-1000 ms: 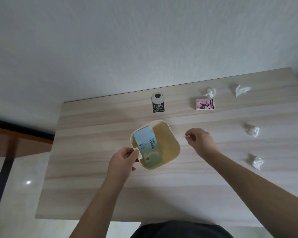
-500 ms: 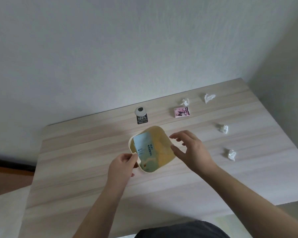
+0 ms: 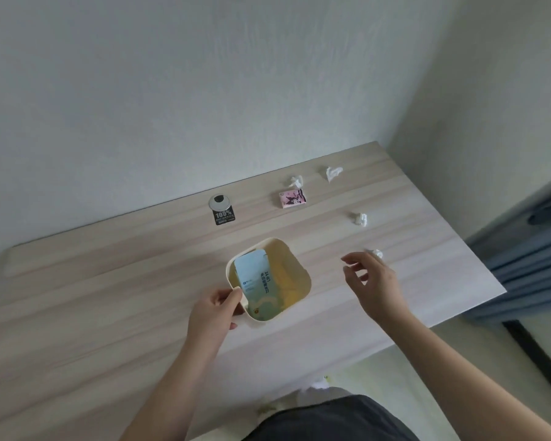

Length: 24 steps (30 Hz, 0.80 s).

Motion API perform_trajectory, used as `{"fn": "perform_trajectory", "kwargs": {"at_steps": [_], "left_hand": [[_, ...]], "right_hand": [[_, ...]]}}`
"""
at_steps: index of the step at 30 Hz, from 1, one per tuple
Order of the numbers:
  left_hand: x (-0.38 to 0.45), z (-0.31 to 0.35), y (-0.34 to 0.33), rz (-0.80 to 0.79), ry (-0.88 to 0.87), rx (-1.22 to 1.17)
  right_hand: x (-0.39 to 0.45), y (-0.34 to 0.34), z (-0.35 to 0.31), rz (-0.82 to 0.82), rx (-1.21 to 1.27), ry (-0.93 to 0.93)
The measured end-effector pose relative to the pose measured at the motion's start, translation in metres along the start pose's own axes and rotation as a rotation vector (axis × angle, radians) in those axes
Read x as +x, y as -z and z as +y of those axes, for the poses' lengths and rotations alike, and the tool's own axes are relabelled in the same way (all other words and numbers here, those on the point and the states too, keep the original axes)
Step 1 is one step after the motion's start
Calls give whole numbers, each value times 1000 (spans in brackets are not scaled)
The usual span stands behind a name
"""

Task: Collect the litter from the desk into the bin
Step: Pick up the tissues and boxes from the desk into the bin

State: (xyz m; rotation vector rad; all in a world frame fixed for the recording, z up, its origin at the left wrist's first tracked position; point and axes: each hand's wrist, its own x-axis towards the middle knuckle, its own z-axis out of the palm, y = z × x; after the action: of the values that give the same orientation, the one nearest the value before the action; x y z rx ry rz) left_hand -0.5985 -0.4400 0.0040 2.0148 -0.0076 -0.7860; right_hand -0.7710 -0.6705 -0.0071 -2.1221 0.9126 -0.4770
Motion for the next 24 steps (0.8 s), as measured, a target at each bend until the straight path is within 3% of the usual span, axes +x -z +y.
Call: {"fn": "perform_trajectory", "kwargs": {"at_steps": [8, 13, 15, 19, 24], "left_hand": [[-11, 25, -33, -71, -45, 16], [-15, 44, -84, -95, -46, 26], [-17, 48, -110, -80, -39, 34], [-23, 53, -150, -47, 7, 44], [-28, 64, -175, -15, 27, 100]], "right_hand": [[14, 20, 49, -49, -43, -136], [43, 27, 82, -152, -99, -130], [56, 35, 96, -235, -228, -108], [76, 47, 120, -422, -772, 55], [96, 47, 150, -520, -855, 152]]}}
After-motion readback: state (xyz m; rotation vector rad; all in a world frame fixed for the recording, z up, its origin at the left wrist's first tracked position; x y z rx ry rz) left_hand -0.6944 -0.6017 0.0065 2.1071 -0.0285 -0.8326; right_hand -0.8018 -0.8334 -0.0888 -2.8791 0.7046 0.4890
